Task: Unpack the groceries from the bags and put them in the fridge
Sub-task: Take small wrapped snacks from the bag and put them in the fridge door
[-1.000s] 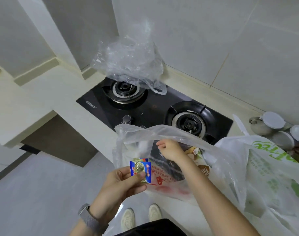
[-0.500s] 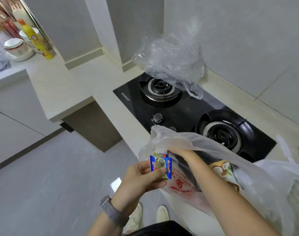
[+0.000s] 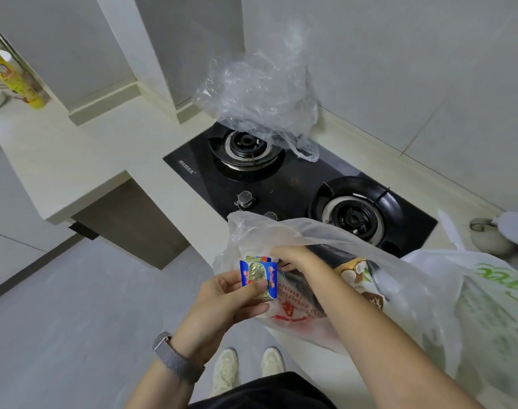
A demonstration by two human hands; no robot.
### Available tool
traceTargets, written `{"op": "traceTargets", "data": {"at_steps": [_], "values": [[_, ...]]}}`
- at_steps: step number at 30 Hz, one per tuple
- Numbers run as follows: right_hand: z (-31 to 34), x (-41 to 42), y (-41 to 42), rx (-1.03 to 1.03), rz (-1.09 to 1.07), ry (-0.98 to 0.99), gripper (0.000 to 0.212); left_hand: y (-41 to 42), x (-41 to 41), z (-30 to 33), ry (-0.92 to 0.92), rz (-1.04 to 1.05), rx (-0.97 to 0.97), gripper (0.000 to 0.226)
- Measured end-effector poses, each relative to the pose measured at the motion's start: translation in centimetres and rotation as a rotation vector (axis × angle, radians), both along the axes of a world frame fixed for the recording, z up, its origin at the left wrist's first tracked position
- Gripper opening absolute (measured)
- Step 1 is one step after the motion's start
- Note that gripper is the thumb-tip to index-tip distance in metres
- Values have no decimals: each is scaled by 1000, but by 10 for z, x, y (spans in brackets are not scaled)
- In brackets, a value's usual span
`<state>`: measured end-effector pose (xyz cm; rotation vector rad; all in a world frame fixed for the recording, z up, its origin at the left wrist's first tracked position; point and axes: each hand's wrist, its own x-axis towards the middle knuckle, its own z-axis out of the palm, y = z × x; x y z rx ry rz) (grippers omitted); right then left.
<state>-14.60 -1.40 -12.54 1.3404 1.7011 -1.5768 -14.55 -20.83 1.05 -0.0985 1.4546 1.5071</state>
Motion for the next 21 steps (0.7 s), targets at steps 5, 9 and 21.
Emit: {"op": "traceTargets", "data": {"at_steps": [5, 9, 21], "values": [[22, 17, 18, -51, 61, -41, 33, 10, -5, -2, 9, -9, 4, 37], [37, 39, 36, -6, -44, 18, 32, 11, -11, -3, 7, -26, 15, 37], [64, 116, 17, 25, -649, 326, 29, 6, -12, -7, 7, -113, 2, 36]]}}
